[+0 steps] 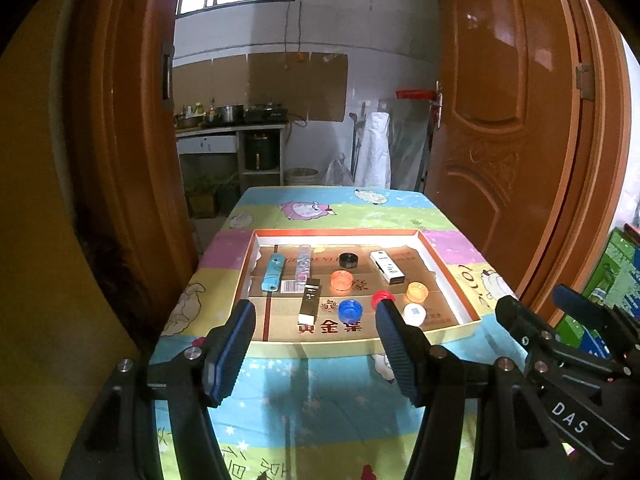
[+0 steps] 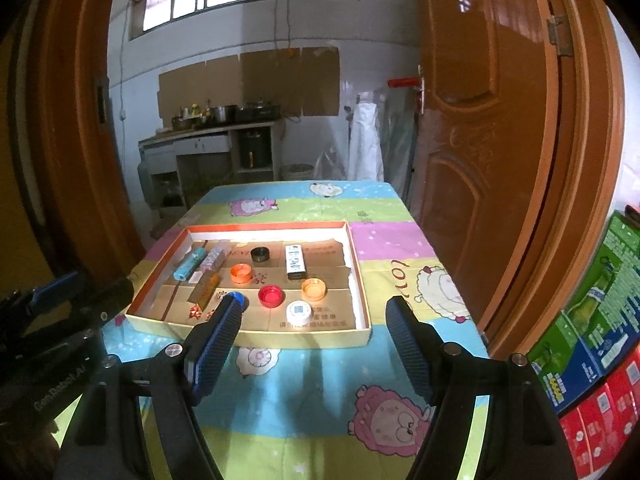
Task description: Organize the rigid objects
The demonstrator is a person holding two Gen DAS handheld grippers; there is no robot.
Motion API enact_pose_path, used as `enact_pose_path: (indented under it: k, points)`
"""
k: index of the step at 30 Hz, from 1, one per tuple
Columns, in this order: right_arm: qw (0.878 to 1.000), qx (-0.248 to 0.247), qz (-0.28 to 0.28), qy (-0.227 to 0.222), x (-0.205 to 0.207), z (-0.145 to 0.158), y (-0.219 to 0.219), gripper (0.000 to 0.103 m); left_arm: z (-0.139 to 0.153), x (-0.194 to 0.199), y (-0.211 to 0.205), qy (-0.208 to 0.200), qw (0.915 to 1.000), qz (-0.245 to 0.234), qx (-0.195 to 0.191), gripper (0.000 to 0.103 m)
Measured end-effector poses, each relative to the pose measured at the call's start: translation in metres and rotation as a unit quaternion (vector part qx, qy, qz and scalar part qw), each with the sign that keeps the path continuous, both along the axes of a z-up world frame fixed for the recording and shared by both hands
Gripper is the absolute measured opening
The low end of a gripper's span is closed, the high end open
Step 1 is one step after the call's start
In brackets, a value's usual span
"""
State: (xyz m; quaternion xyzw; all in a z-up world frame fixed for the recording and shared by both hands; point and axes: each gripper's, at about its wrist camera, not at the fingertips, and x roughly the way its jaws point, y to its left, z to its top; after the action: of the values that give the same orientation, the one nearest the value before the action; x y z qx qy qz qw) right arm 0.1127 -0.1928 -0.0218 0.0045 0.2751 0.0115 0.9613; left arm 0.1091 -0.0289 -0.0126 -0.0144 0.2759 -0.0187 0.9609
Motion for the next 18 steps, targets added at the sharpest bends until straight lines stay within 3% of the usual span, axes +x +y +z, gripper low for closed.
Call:
enact_pose_path:
  k: [18]
  points:
    - [1.0, 0.002, -0.004, -0.001, -0.042, 0.012, 0.001, 0.076, 0.016, -0.04, 0.0, -0.009, 0.9992, 0.037, 0.007, 0.062]
